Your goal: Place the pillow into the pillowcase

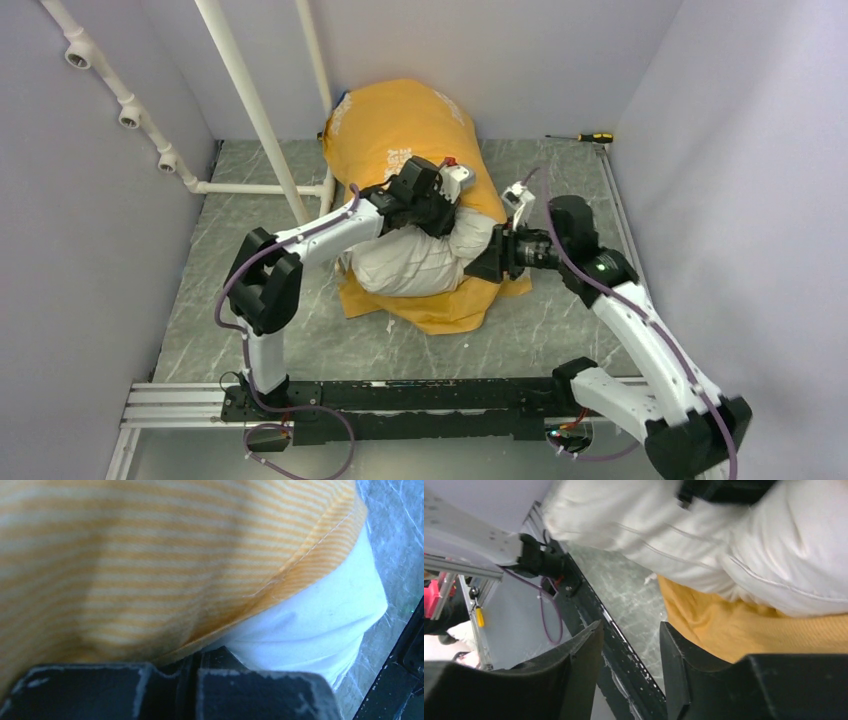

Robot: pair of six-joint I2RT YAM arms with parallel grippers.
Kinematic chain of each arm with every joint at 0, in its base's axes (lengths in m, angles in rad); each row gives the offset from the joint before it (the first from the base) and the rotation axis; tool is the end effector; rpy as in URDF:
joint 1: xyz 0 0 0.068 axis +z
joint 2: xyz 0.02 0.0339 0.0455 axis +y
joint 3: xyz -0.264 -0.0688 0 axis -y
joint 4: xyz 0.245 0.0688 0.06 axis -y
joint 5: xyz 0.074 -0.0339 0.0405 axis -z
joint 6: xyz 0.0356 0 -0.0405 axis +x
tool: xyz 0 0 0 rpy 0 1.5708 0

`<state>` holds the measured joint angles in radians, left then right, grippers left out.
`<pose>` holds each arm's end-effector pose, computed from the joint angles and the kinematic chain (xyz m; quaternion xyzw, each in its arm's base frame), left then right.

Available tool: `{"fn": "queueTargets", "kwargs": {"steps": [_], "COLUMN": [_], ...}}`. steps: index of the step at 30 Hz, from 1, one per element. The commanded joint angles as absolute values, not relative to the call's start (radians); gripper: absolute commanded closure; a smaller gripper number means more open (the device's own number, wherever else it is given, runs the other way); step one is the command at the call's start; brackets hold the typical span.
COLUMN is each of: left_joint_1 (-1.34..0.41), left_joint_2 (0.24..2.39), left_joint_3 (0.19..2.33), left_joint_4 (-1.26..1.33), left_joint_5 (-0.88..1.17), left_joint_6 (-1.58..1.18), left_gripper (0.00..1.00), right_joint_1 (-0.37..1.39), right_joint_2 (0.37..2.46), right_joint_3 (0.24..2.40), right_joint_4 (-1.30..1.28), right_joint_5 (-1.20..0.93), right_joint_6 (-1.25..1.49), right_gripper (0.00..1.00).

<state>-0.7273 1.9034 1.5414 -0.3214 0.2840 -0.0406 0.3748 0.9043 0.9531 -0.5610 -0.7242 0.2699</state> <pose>0.3224 -0.3003 0.2641 0.3582 0.8214 -0.2777 0.3461 0.1647 0.0902 0.3435 -0.2209 0.7967 0.4396 0.3510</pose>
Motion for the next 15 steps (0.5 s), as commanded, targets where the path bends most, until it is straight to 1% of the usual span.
{"fn": "queueTargets", "kwargs": {"steps": [1,2,4,7,11,14,15], "left_joint_1": [-0.621,-0.619,-0.607,-0.589,-0.579,-0.578,-0.577], "left_joint_2": [1.845,1.827,1.792,1.773,1.798,1.813,1.811], "left_joint_3": [1.498,1.5,1.523,1.6,1.729,1.783,1.783], "left_joint_4": [-0.332,-0.33,-0.341,-0.392,-0.509,-0.566,-0.564], "left_joint_5": [0.133,0.124,0.113,0.105,0.136,0.174,0.177], "left_joint_6": [0.008,0.008,-0.011,-0.016,0.047,0.05,0.047], "left_gripper": [1.0,1.0,1.0,1.0,1.0,1.0,1.0], "right_joint_1": [0.406,0.437,0.502,0.567,0.581,0.58,0.582], "right_joint_2": [1.019,1.049,1.106,1.172,1.209,1.21,1.22], "right_joint_3": [0.889,0.89,0.898,0.888,0.824,0.792,0.802], "right_joint_4": [-0.425,-0.396,-0.36,-0.299,-0.166,-0.03,-0.027], "right_joint_5": [-0.7,-0.687,-0.64,-0.59,-0.453,-0.364,-0.313], "right_joint_6": [0.269,0.266,0.241,0.23,0.234,0.21,0.192], "right_gripper": [0.46,0.43,0.41,0.41,0.41,0.36,0.35]}}
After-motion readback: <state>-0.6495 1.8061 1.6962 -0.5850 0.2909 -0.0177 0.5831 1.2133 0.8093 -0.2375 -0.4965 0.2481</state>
